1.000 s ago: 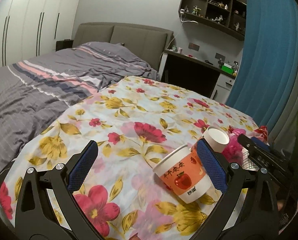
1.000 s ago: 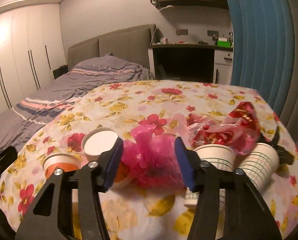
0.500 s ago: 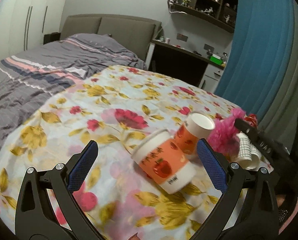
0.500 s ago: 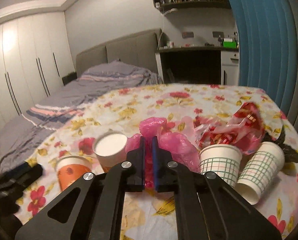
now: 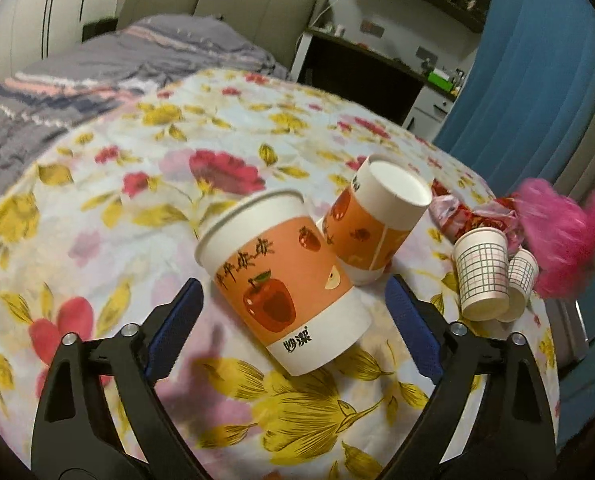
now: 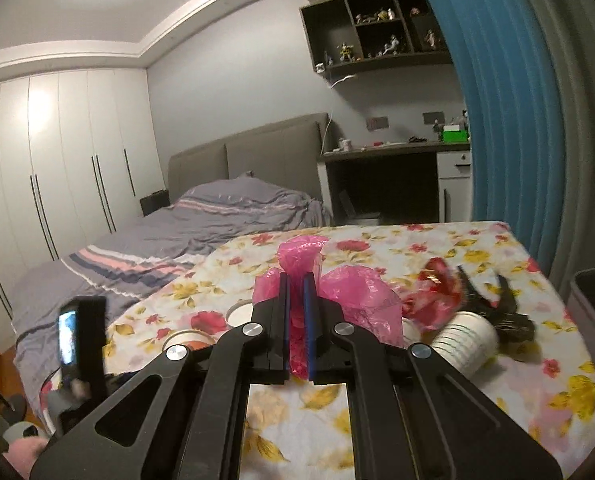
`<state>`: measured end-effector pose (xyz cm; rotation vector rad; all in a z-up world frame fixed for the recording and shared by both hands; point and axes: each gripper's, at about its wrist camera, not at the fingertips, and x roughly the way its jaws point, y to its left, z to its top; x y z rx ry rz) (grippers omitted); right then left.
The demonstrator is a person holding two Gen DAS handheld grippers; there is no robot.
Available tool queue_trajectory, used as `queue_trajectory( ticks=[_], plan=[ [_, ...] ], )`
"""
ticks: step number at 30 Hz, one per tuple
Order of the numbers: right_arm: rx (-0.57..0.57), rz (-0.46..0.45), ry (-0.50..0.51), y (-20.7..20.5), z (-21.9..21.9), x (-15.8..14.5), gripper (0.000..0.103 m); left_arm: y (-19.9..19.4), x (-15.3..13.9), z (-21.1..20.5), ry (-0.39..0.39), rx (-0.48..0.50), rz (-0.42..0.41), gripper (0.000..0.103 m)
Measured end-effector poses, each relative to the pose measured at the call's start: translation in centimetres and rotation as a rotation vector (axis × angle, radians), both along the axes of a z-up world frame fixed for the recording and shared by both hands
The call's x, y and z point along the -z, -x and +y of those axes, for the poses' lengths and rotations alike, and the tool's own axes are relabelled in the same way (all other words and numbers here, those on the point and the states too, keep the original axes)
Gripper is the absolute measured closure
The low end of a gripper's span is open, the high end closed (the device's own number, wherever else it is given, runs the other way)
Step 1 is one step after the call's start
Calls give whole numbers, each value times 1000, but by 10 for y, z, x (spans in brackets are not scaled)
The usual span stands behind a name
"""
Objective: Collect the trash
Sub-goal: 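Grasp the orange apple-print paper cup with the left tool while the right tool grasps the pink bag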
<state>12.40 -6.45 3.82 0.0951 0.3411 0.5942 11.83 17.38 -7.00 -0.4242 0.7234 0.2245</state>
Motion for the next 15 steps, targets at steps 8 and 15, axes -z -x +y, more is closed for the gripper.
queue_trajectory(
  ticks=[8,15],
  plan=[
    [50,-4,-3,15,-39,2,96,-6,12,5,98,0,16,29],
    [79,5,7,20,-57,9,96,1,13,5,111,10,-15,38]
  ],
)
